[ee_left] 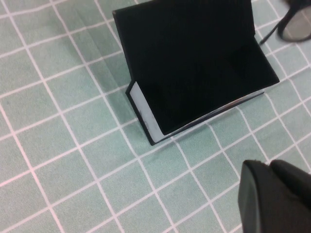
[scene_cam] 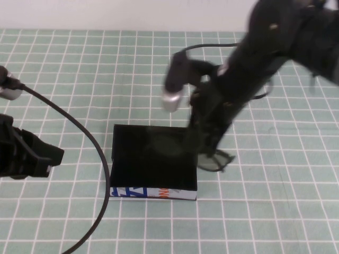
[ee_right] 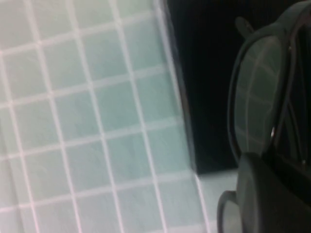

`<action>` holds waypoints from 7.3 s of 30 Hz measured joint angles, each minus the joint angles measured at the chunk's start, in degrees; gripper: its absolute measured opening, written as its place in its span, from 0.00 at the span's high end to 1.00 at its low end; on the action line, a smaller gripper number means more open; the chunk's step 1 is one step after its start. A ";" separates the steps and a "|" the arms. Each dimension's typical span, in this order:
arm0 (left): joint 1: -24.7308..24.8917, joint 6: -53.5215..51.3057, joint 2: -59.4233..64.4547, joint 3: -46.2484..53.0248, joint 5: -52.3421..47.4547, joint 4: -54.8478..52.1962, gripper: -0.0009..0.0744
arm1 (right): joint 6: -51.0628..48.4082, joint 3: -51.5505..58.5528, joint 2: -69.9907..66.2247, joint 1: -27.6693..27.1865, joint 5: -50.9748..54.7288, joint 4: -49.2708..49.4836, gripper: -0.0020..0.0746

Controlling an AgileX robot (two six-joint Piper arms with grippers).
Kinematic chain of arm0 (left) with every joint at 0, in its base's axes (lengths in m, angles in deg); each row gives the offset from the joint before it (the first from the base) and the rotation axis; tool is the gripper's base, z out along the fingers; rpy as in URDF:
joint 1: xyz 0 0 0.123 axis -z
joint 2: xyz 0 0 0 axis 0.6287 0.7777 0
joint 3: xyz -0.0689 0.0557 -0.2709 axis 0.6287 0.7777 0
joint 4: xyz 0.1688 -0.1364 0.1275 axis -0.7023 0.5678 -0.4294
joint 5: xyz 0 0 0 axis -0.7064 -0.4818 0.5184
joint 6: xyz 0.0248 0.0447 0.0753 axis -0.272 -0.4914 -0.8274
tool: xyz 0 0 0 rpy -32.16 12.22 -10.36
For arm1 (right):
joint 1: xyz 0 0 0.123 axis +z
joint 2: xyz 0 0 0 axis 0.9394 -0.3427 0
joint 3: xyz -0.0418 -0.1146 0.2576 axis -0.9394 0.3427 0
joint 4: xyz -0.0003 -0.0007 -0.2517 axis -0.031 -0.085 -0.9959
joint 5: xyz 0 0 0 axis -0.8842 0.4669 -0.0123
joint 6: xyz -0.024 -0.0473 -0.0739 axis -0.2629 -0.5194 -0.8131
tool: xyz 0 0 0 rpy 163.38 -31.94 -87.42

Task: Return glasses to glasses case

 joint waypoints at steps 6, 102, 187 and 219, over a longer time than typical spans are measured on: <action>0.00 0.11 0.00 -0.10 -0.12 -0.08 0.99 | 0.33 -6.08 -5.08 5.99 0.00 -1.42 0.97; 20.78 -50.11 31.60 19.53 30.55 65.87 0.99 | 22.02 -13.40 -22.68 -7.04 -8.39 15.65 0.99; 20.04 14.26 -21.93 -3.40 -7.41 -43.40 0.99 | 36.61 32.51 57.05 -0.33 -22.20 -12.54 0.99; 20.04 10.65 -32.32 -3.57 7.04 -27.02 0.99 | 47.18 78.89 94.99 -0.33 -44.98 -21.25 0.99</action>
